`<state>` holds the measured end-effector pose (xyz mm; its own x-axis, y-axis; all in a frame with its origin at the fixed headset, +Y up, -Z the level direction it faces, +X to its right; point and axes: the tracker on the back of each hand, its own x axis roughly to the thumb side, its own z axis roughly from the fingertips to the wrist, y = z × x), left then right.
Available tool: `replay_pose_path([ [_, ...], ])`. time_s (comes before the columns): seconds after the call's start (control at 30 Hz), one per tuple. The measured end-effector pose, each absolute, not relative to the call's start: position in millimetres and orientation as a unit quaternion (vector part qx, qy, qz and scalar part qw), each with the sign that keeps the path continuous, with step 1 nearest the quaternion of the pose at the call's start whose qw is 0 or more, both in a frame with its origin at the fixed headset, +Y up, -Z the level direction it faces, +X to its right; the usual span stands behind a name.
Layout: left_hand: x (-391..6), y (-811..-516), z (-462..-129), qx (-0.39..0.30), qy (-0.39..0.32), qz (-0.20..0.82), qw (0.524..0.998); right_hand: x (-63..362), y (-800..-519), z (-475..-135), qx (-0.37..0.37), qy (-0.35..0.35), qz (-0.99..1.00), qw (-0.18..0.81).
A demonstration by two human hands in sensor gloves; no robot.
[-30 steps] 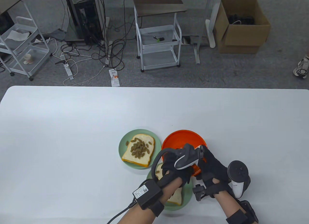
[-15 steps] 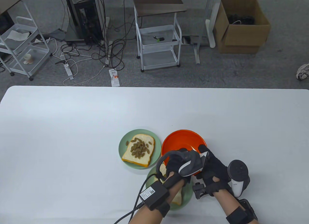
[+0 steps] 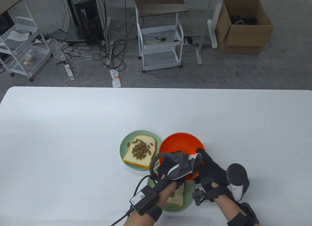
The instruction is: Sprinkle raisins onto toast
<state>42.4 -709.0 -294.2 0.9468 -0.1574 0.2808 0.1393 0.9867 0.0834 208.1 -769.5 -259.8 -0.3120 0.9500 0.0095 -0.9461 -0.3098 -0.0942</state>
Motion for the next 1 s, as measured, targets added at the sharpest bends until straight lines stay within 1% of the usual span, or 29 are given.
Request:
replay_pose_path([
  [0.1,36.1,-704.9,-292.9,0.046,-0.148,-0.055,0.986,208.1,-772.0,-260.8,-0.026,-0.037,0.815,0.577],
  [0.23,23.2,-688.7,-295.8,0.056,-0.136,-0.008,0.989,211.6,-772.9,-263.1,-0.036,-0.034,0.813,0.580],
  [0.33,4.4,-669.5,-303.3,0.071,-0.120,0.048,0.989,216.0,-772.4,-264.9,-0.040,-0.045,0.820,0.570],
  [0.37,-5.2,-663.6,-307.8,0.069,-0.104,0.058,0.991,218.1,-772.6,-265.7,-0.043,-0.048,0.821,0.567],
  [0.43,-23.7,-659.9,-316.4,0.071,-0.079,0.074,0.992,222.1,-773.0,-267.7,-0.052,-0.051,0.821,0.567],
  [0.5,-41.1,-664.4,-327.2,0.055,-0.047,0.073,0.995,225.8,-773.5,-269.4,-0.060,-0.054,0.819,0.568],
  [0.57,-58.3,-676.4,-339.5,0.045,-0.015,0.066,0.997,229.0,-773.6,-271.0,-0.065,-0.057,0.819,0.567],
  [0.7,-84.8,-713.1,-357.7,0.007,0.049,0.020,0.999,232.0,-772.9,-272.4,-0.070,-0.060,0.818,0.568],
  [0.77,-90.4,-728.1,-361.4,-0.020,0.059,0.009,0.998,232.2,-772.8,-272.6,-0.070,-0.060,0.817,0.569],
  [0.83,-92.8,-736.6,-362.7,-0.042,0.070,-0.027,0.996,232.1,-772.7,-272.8,-0.069,-0.058,0.817,0.570],
  [0.9,-93.1,-738.0,-361.6,-0.041,0.067,-0.068,0.995,232.2,-772.9,-272.9,-0.069,-0.059,0.817,0.570],
  [1.0,-92.5,-735.2,-359.5,-0.048,0.065,-0.078,0.994,232.5,-773.3,-273.0,-0.068,-0.058,0.815,0.572],
])
